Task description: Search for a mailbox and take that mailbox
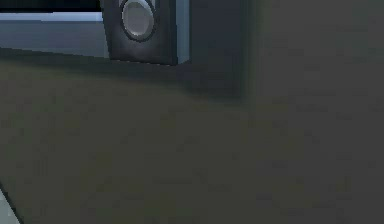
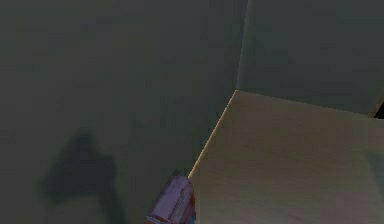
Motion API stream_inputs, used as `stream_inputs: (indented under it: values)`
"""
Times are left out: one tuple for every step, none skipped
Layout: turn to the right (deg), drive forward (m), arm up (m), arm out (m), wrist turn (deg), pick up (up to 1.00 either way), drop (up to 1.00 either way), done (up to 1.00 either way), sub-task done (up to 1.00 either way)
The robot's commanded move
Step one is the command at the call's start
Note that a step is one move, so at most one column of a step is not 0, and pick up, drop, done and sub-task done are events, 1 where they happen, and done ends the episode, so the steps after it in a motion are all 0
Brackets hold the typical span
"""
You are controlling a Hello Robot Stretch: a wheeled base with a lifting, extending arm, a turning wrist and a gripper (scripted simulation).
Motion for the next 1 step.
stream_inputs:
  values:
    - [0.0, 0.0, 0.1, 0.0, 0.0, 0.0, 0.0, 0.0, 0.0]
